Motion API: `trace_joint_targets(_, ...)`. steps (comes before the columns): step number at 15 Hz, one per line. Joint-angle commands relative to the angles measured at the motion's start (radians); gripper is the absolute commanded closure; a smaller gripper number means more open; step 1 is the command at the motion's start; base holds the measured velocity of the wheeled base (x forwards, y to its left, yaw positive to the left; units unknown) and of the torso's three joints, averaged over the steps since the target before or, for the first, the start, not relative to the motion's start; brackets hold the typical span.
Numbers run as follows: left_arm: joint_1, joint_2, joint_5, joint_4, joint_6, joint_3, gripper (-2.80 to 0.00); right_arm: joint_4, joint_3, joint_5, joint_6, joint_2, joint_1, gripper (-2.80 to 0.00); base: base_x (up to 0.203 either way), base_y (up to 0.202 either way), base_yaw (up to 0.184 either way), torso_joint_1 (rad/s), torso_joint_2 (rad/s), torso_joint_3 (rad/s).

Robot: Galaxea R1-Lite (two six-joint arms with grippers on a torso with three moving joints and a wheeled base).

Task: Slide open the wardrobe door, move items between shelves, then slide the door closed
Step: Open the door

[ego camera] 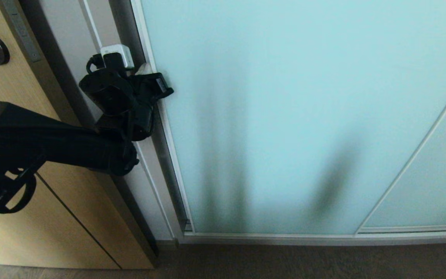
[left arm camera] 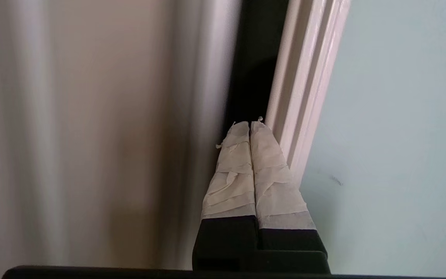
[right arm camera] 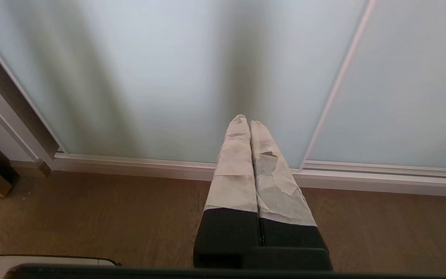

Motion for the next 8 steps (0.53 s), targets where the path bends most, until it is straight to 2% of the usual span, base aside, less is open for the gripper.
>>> trace_joint_targets(1,-0.036,0.015,-0.003,-0.006,0.0,-0.001,0.0,0.0,0.002,0.0,0.0,-0.002,0.0,0.0,0.0,0.0,0.0,0.0,0.0,0.0)
trace_joint_targets(5,-0.106,0.069,-0.006,-0.041,0.003,-0.004,0.0,0.0,0.002,0.0,0.0,-0.002,0.0,0.0,0.0,0.0,0.0,0.0,0.0,0.0)
trace_joint_targets(8,-0.177,0.135,-0.018,-0.043,0.012,-0.1,0.0,0.0,0.002,0.0,0.0,-0.002,0.0,0.0,0.0,0.0,0.0,0.0,0.0,0.0)
